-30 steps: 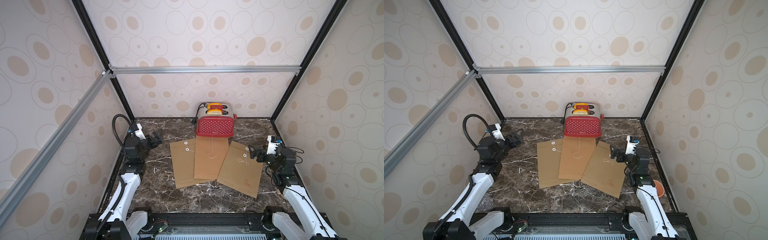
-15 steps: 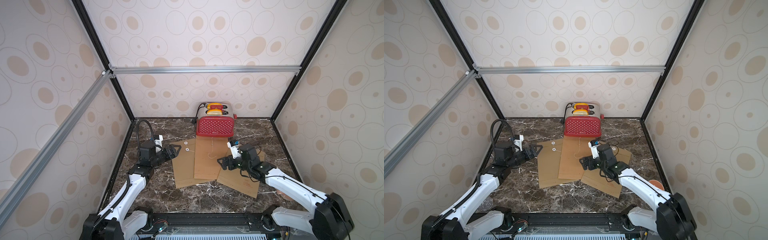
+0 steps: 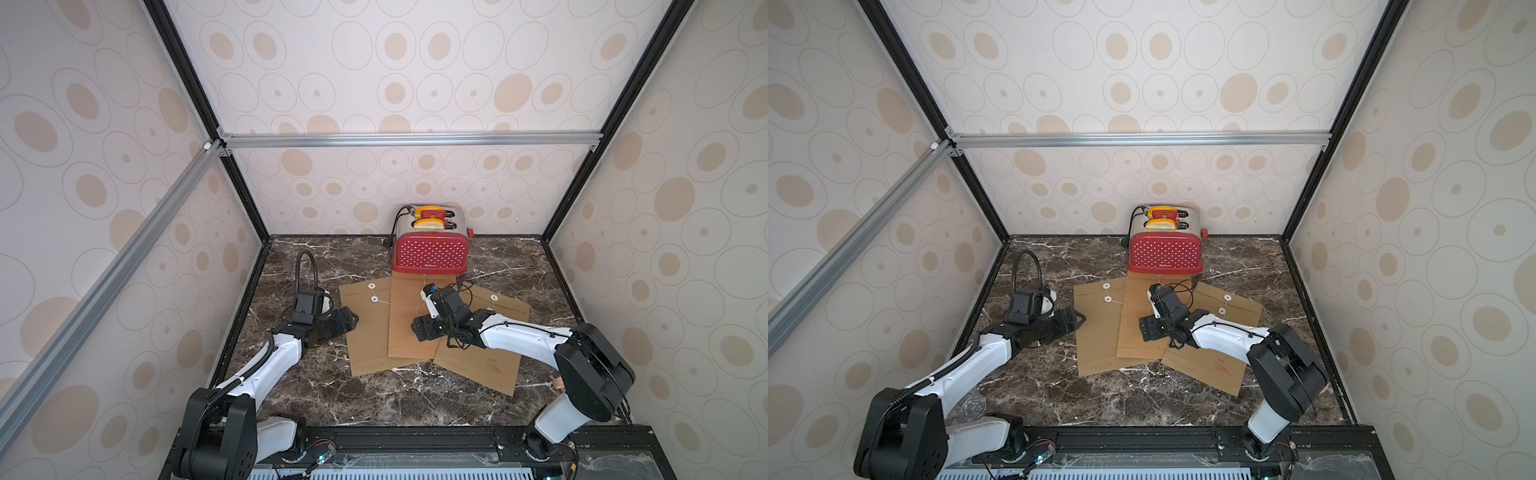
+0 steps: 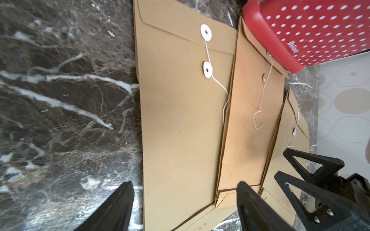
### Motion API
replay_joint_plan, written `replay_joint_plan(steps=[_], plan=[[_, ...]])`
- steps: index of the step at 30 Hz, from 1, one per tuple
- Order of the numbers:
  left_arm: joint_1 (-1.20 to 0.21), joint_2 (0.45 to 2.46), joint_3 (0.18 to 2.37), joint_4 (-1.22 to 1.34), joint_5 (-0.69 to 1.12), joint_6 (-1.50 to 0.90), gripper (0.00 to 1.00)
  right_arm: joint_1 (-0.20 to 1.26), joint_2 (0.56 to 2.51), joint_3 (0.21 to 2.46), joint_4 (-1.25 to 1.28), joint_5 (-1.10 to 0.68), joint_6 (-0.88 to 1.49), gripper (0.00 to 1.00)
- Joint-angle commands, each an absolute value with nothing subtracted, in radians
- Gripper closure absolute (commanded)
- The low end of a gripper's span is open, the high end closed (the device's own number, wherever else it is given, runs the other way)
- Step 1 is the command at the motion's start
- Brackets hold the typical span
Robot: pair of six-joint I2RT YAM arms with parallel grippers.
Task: Close the mouth of the file bag
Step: Pick up the file bag from the center of the board, then adjust the file bag at the center of the board.
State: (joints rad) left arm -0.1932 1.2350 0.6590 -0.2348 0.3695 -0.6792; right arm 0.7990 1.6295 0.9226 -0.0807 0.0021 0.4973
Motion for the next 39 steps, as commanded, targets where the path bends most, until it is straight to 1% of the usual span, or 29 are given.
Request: replay_joint_plan(steps=[1,4,6,9,11,13,15,16,17,20,24,26,27,31,34,35,36,37,39], plan=[[-0.199,1.276,0.726,-0.326,0.292,-0.627,0.17,0.809,1.672,0.976,-0.076,0.008,0.518,0.14],[-0.199,1.314,0.728,-0.326,0.288,-0.617,0.17,0.820,1.717,1.013,-0.091,0.004,0.507,0.15],[-0.199,1.316,0.717,-0.305,0.288,-0.621,0.19,0.827,1.737,1.026,-0.095,0.014,0.499,0.15],[-0.199,1.329,0.716,-0.299,0.288,-0.614,0.25,0.827,1.759,1.037,-0.103,0.018,0.502,0.15],[-0.200,1.347,0.714,-0.274,0.310,-0.613,0.37,0.828,1.769,1.039,-0.109,0.020,0.503,0.14],[-0.201,1.368,0.712,-0.256,0.324,-0.619,0.43,0.827,1.776,1.033,-0.106,0.023,0.503,0.14],[-0.200,1.387,0.709,-0.242,0.329,-0.621,0.43,0.828,1.779,1.020,-0.094,0.022,0.502,0.14],[-0.200,1.394,0.707,-0.234,0.331,-0.620,0.47,0.827,1.778,1.014,-0.093,0.023,0.502,0.14],[-0.200,1.397,0.705,-0.227,0.333,-0.622,0.48,0.827,1.776,1.012,-0.091,0.025,0.504,0.14],[-0.201,1.411,0.705,-0.197,0.360,-0.626,0.58,0.828,1.774,0.998,-0.084,0.028,0.514,0.14],[-0.210,1.467,0.714,-0.195,0.394,-0.618,0.59,0.826,1.782,0.992,-0.075,0.010,0.518,0.14],[-0.213,1.471,0.708,-0.196,0.384,-0.610,0.65,0.826,1.782,0.984,-0.065,0.005,0.517,0.14],[-0.212,1.466,0.703,-0.199,0.373,-0.609,0.66,0.825,1.782,0.982,-0.064,0.004,0.517,0.14],[-0.213,1.472,0.709,-0.203,0.379,-0.607,0.67,0.825,1.782,0.975,-0.056,0.000,0.513,0.14],[-0.214,1.479,0.708,-0.222,0.349,-0.594,0.65,0.826,1.786,0.970,-0.043,-0.013,0.523,0.14],[-0.214,1.475,0.707,-0.232,0.330,-0.586,0.62,0.827,1.786,0.968,-0.040,-0.017,0.525,0.14],[-0.213,1.469,0.711,-0.256,0.300,-0.576,0.54,0.826,1.786,0.965,-0.038,-0.017,0.527,0.14],[-0.213,1.465,0.712,-0.270,0.279,-0.572,0.49,0.826,1.788,0.964,-0.037,-0.018,0.528,0.14],[-0.213,1.469,0.721,-0.290,0.266,-0.562,0.48,0.826,1.790,0.966,-0.037,-0.020,0.529,0.14]])
